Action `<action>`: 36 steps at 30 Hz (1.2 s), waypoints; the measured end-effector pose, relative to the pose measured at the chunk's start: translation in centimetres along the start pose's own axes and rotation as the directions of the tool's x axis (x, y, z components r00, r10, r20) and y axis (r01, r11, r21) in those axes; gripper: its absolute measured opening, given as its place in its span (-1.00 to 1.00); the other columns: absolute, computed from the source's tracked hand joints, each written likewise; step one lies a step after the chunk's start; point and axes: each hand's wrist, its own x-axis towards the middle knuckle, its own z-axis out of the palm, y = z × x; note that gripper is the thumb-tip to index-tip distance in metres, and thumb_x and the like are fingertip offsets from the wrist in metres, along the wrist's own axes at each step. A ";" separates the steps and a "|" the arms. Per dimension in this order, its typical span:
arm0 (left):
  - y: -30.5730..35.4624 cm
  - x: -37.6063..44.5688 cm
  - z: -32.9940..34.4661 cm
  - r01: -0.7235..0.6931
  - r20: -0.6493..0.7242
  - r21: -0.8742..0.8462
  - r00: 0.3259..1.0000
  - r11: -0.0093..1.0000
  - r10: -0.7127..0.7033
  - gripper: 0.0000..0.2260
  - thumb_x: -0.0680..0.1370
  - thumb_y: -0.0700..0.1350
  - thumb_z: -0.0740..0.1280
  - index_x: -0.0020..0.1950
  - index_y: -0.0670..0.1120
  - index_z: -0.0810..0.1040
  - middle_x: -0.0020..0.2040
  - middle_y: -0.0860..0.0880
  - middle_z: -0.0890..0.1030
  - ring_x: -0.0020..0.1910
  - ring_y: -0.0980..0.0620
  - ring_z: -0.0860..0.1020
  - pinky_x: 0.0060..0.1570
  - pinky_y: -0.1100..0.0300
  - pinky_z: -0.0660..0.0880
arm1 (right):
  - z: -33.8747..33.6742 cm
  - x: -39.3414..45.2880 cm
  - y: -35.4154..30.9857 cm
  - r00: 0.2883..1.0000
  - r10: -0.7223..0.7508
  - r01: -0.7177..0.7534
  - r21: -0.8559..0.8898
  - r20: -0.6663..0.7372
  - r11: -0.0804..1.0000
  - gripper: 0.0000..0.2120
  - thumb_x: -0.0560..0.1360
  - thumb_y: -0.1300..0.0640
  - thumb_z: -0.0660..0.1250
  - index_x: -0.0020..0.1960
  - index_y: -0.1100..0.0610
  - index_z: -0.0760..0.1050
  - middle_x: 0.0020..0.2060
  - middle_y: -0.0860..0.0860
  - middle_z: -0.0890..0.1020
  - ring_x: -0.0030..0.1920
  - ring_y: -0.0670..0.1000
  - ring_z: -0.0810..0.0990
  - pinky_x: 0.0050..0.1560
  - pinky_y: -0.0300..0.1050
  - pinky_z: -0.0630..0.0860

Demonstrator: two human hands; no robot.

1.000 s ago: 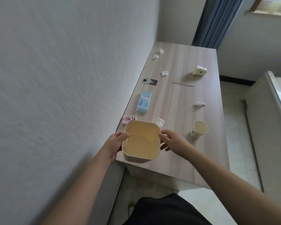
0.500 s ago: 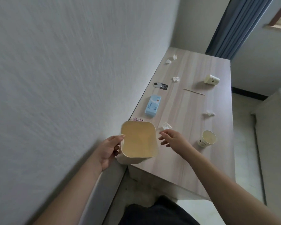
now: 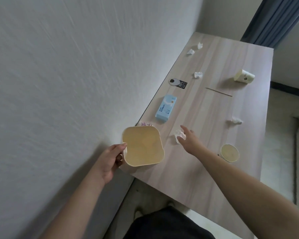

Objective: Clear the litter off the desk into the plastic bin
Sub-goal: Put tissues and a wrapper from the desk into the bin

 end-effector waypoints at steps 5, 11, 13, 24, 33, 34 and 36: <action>-0.7 0.7 -0.2 0.006 -0.053 -0.043 0.999 0.999 -0.008 -0.90 0.47 -0.07 0.42 -0.15 -0.06 0.53 -0.41 0.04 0.35 -0.44 0.11 0.29 -0.29 0.19 0.32 | 1.2 2.9 0.7 0.995 0.005 0.022 -0.259 0.103 0.966 -0.37 0.55 0.02 0.26 0.53 -0.07 0.06 0.48 0.10 0.12 0.32 0.24 0.40 0.22 0.07 0.44; -1.4 0.8 -0.1 0.015 -0.071 -0.081 0.997 0.997 -0.021 -0.86 0.44 -0.05 0.45 -0.16 -0.06 0.53 -0.45 0.05 0.37 -0.46 0.10 0.33 -0.25 0.14 0.36 | 2.2 4.2 1.6 0.986 -0.112 0.154 -0.419 0.122 0.895 -0.52 0.52 0.16 0.28 0.41 0.07 0.29 0.30 0.13 0.33 0.28 0.22 0.36 0.16 0.01 0.42; -1.4 0.9 0.0 0.015 -0.062 -0.090 0.998 0.996 -0.020 -0.83 0.39 -0.02 0.45 -0.20 -0.05 0.51 -0.46 0.06 0.36 -0.44 0.08 0.32 -0.25 0.13 0.36 | 2.5 4.2 2.3 0.974 -0.193 0.226 -0.449 0.119 0.865 -0.65 0.53 0.25 0.25 0.30 0.16 0.40 0.19 0.13 0.41 0.20 0.22 0.42 0.08 -0.04 0.40; -1.2 1.3 1.0 0.000 -0.057 -0.093 0.998 0.996 -0.005 -0.79 0.36 -0.03 0.48 -0.17 -0.06 0.50 -0.47 0.08 0.45 -0.47 0.13 0.35 -0.32 0.21 0.36 | 0.4 0.6 -0.7 0.974 -0.141 0.166 0.136 -0.175 0.977 -0.94 0.50 0.09 0.35 -0.06 0.03 0.48 -0.26 -0.08 0.58 -0.24 -0.03 0.54 -0.29 -0.19 0.42; -1.4 1.6 1.0 0.045 -0.062 -0.052 0.997 0.998 -0.048 -0.53 0.22 0.14 0.55 -0.05 -0.10 0.54 -0.43 0.10 0.55 -0.49 0.16 0.43 -0.33 0.20 0.43 | -0.7 -5.3 -8.5 0.821 -0.567 0.570 0.170 -0.067 0.804 -0.70 0.44 0.23 0.38 0.05 -0.11 0.49 -0.01 -0.15 0.59 -0.03 -0.19 0.56 0.01 -0.30 0.51; -1.3 1.5 1.0 0.047 -0.065 -0.057 0.997 0.997 -0.050 -0.53 0.22 0.15 0.56 -0.05 -0.10 0.54 -0.42 0.10 0.55 -0.48 0.16 0.43 -0.36 0.22 0.44 | -0.8 -5.5 -8.9 0.776 -0.627 0.621 0.097 0.062 0.778 -0.64 0.44 0.21 0.36 0.17 -0.10 0.47 0.10 -0.13 0.56 0.07 -0.18 0.52 0.11 -0.25 0.49; -1.3 1.4 0.8 0.047 -0.073 -0.070 0.996 0.996 -0.053 -0.52 0.21 0.15 0.56 -0.05 -0.10 0.55 -0.41 0.09 0.54 -0.48 0.16 0.41 -0.39 0.24 0.42 | -0.8 -5.4 -9.5 0.696 -0.688 0.701 0.009 0.206 0.713 -0.53 0.45 0.20 0.31 0.29 -0.15 0.37 0.24 -0.14 0.47 0.23 -0.13 0.42 0.23 -0.22 0.40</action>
